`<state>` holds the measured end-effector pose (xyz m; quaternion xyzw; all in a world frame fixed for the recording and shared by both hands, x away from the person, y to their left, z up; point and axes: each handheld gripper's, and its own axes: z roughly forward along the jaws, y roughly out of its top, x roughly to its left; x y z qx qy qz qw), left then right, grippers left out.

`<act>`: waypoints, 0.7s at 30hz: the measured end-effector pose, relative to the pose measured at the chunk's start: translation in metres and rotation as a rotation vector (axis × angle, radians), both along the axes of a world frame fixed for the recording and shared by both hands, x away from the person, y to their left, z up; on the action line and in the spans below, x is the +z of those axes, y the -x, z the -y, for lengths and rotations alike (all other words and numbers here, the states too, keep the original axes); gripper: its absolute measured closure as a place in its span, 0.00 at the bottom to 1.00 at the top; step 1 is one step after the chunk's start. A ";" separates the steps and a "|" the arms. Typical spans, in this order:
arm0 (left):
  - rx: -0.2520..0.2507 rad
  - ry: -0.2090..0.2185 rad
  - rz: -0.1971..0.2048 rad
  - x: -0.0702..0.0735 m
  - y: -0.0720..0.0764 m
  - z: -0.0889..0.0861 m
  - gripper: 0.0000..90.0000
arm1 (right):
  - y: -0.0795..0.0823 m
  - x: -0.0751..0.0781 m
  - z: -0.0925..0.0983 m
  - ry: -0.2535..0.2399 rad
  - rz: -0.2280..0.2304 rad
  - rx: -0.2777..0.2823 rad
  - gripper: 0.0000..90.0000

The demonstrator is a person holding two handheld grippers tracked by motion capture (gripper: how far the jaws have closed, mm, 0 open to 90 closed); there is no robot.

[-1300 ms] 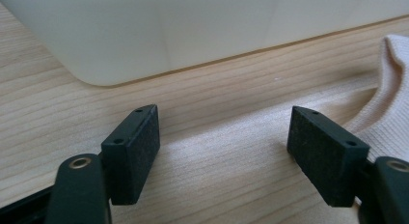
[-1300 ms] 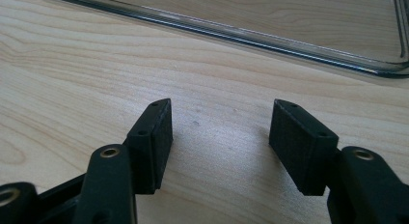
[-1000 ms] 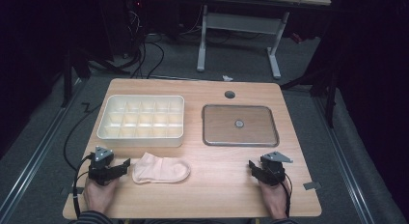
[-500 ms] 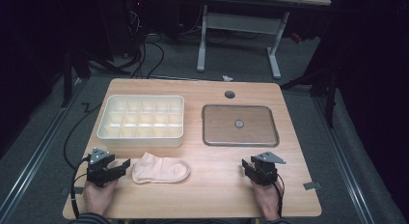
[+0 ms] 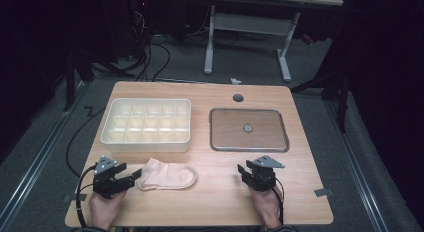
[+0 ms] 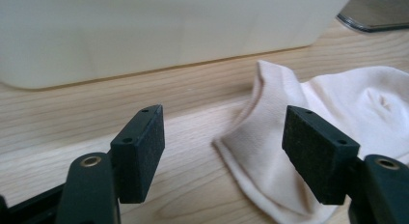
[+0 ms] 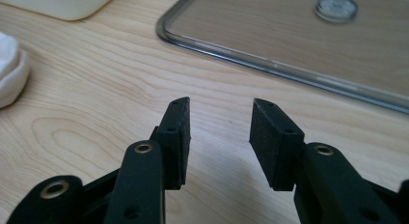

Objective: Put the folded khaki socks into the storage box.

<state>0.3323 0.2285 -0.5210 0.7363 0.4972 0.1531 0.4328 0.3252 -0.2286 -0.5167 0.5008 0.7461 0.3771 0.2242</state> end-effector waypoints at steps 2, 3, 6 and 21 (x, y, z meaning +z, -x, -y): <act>-0.005 -0.002 0.000 0.000 0.000 0.003 0.35 | -0.001 0.002 -0.010 -0.014 -0.009 0.036 0.66; -0.009 -0.006 -0.006 0.000 0.000 0.004 0.35 | -0.001 0.002 -0.010 -0.014 -0.009 0.036 0.66; -0.014 -0.015 -0.018 0.000 0.000 0.007 0.35 | -0.003 0.004 -0.023 -0.015 -0.009 0.081 0.66; -0.004 -0.088 -0.043 -0.007 -0.001 0.018 0.38 | -0.007 0.010 -0.075 -0.035 -0.015 0.238 0.66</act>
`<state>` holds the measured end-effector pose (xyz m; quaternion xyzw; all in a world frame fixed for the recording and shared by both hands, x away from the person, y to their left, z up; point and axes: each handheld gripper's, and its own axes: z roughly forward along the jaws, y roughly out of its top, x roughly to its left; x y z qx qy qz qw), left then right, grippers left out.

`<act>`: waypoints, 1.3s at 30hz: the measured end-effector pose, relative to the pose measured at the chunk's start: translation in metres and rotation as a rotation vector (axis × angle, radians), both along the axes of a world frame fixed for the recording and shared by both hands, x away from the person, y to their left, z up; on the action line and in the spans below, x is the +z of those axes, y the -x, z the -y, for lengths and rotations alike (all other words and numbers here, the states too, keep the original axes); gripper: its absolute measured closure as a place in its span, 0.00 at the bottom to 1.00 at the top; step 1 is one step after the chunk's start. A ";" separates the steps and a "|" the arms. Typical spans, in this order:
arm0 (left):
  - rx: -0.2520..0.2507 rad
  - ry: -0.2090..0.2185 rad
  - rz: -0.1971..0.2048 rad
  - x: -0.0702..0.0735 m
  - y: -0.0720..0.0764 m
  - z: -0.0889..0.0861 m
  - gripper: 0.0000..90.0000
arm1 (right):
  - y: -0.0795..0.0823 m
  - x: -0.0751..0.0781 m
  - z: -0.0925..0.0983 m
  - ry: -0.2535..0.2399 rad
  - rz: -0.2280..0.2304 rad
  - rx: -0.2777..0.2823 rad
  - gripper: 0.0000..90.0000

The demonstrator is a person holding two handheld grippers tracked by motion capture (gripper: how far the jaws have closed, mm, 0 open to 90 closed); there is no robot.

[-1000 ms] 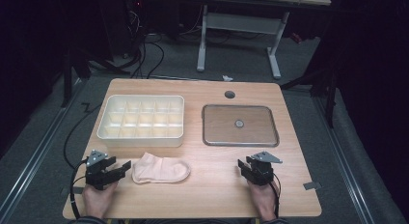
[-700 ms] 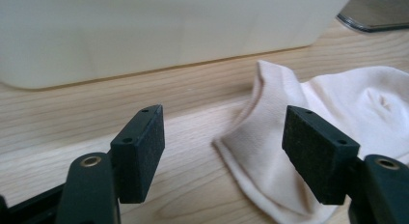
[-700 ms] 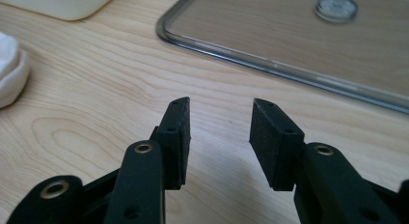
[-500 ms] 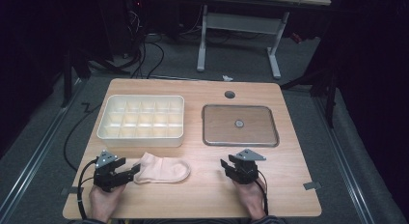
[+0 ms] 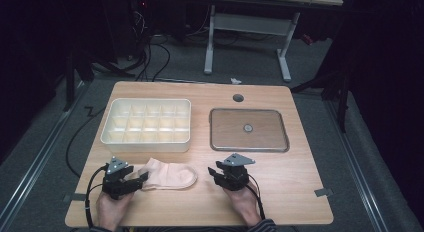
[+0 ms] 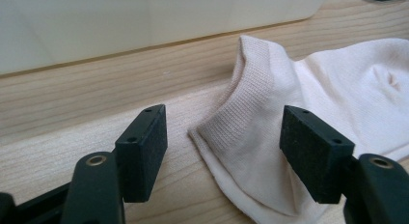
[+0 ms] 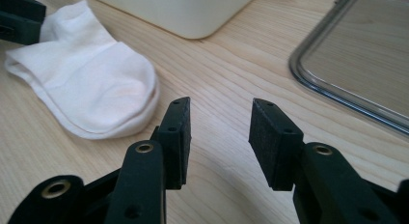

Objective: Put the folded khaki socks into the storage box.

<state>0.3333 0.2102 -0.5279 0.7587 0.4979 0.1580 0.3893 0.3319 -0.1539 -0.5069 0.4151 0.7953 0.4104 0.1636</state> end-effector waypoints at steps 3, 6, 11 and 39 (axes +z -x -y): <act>-0.001 -0.010 -0.006 -0.001 -0.001 0.002 0.39 | 0.000 0.002 -0.010 -0.003 -0.002 0.029 0.66; -0.001 -0.025 -0.012 -0.003 -0.001 0.003 0.39 | -0.002 0.002 -0.017 -0.011 -0.008 0.051 0.66; -0.007 -0.057 -0.009 -0.004 0.000 0.006 0.39 | -0.005 -0.004 -0.030 -0.020 -0.020 0.083 0.66; -0.040 -0.088 0.031 -0.005 0.005 0.013 0.61 | -0.014 -0.023 -0.052 0.062 -0.088 0.108 0.82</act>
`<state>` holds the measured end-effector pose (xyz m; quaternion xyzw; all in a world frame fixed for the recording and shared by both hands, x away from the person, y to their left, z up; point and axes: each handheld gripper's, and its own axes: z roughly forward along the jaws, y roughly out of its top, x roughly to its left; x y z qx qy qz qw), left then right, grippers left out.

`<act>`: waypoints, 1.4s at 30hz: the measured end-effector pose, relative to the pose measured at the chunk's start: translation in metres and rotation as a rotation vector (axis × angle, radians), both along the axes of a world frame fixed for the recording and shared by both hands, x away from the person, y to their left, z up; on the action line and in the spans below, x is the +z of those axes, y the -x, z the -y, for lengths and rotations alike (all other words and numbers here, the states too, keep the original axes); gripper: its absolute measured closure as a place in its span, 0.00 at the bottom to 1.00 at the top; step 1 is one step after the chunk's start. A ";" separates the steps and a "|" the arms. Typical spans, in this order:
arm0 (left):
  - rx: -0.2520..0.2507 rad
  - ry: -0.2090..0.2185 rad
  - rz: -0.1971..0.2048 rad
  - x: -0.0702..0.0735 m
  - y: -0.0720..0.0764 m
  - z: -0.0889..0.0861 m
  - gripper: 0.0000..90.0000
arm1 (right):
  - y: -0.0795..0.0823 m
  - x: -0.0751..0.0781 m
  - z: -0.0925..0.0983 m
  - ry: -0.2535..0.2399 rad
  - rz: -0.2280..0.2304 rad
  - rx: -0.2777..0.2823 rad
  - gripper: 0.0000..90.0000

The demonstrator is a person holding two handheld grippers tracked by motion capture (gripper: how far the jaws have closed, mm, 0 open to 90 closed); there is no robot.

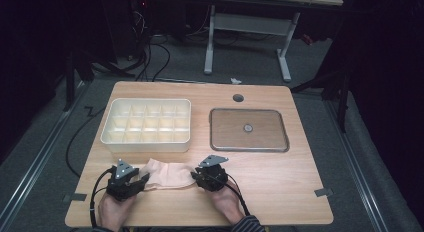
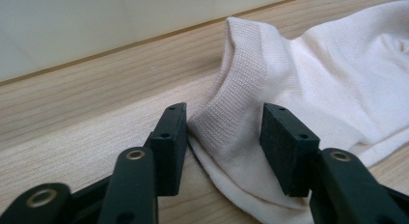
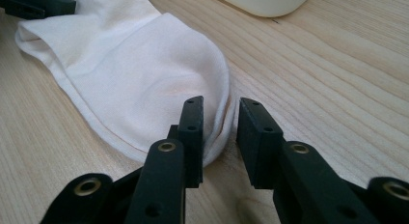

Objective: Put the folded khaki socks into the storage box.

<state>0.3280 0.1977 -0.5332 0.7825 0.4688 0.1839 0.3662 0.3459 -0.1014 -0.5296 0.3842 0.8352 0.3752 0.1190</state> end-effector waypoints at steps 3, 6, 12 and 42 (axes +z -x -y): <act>-0.010 -0.001 -0.015 0.002 -0.001 0.001 0.67 | 0.000 0.000 0.000 -0.003 -0.006 0.012 0.87; -0.020 -0.003 -0.026 0.003 -0.002 0.003 0.72 | 0.000 0.000 0.000 -0.008 -0.010 0.019 0.89; -0.018 0.016 -0.054 0.004 -0.001 0.005 0.83 | 0.000 -0.001 0.000 -0.016 -0.006 0.031 0.94; -0.124 0.123 -0.048 0.025 -0.004 0.021 0.92 | 0.005 0.017 0.027 -0.054 0.065 -0.020 0.97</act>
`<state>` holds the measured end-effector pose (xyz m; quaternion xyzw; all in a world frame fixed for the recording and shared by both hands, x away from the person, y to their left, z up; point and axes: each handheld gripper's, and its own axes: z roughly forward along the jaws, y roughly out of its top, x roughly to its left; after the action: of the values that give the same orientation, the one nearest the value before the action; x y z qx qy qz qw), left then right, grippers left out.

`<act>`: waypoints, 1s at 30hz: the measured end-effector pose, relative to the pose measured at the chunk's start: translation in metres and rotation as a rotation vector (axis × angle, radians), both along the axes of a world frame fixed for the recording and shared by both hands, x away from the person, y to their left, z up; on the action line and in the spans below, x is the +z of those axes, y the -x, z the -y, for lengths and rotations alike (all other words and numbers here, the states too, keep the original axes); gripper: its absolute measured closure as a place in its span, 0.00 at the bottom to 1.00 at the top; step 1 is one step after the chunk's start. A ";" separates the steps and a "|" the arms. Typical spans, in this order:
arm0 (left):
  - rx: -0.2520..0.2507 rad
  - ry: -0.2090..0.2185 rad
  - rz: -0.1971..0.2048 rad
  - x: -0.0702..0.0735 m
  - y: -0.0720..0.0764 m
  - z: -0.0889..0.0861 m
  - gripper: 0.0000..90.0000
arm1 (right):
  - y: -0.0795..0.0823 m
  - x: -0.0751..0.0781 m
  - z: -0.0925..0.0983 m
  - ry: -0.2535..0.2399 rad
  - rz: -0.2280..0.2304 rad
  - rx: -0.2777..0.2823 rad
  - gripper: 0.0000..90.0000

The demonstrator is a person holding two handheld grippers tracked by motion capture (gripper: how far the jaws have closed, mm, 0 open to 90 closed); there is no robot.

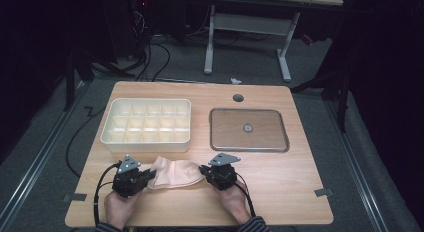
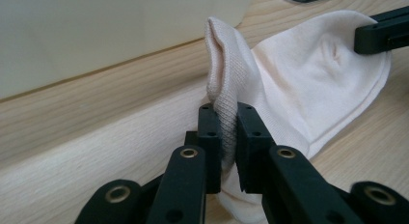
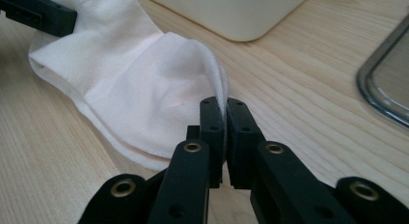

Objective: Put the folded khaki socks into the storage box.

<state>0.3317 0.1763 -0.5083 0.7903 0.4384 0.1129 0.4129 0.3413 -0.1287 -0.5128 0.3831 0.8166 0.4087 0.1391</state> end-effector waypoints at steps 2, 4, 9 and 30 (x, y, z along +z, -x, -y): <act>-0.006 0.005 0.002 0.000 -0.002 0.004 0.92 | -0.001 0.001 0.005 -0.002 0.000 -0.009 0.96; -0.011 0.013 -0.002 0.000 -0.004 0.008 0.92 | -0.002 0.001 0.010 -0.004 -0.005 -0.021 0.97; -0.041 0.004 0.006 0.005 -0.013 0.019 0.92 | -0.002 0.002 0.017 0.000 -0.003 -0.040 0.97; -0.116 0.026 0.023 0.004 -0.023 0.056 0.92 | 0.000 0.007 0.058 0.002 0.006 -0.134 0.96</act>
<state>0.3544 0.1200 -0.5043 0.8076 0.3885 0.0919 0.4341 0.3408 -0.1869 -0.5060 0.4356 0.7890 0.3989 0.1691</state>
